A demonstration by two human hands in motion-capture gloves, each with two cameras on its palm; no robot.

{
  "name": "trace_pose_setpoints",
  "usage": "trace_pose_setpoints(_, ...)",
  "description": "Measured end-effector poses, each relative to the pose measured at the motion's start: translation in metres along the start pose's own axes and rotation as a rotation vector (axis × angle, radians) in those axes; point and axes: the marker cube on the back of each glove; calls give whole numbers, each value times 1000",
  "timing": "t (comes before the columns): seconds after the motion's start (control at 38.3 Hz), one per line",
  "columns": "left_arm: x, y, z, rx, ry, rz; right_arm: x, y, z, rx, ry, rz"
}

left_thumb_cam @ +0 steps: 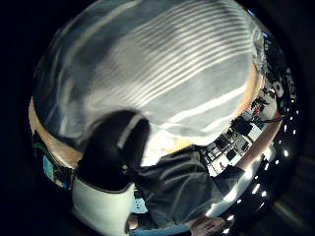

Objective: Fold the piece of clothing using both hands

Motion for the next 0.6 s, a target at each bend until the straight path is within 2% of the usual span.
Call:
trace_pose_setpoints(0.1,15,37,-24,159,26,112,-2,-5,6,13,-7,-45)
trace_pose_setpoints(0.16,11,22,-24,234,-23,73,-3,-7,9,9,-6,-46)
trace_pose_setpoints(0.24,-6,-24,-15,322,-124,-25,-3,-5,12,-9,0,-52)
trace_pose_setpoints(0.31,-12,-46,-13,390,-179,-52,-3,-2,14,-24,9,-46)
trace_pose_setpoints(0.42,-13,-53,-16,425,-187,-46,3,-10,19,0,16,-4)
trace_pose_setpoints(0.55,-16,-46,-24,410,-132,-30,6,0,26,-94,7,95)
trace_pose_setpoints(0.6,-20,-45,-28,406,-103,-29,7,-2,27,-55,13,75)
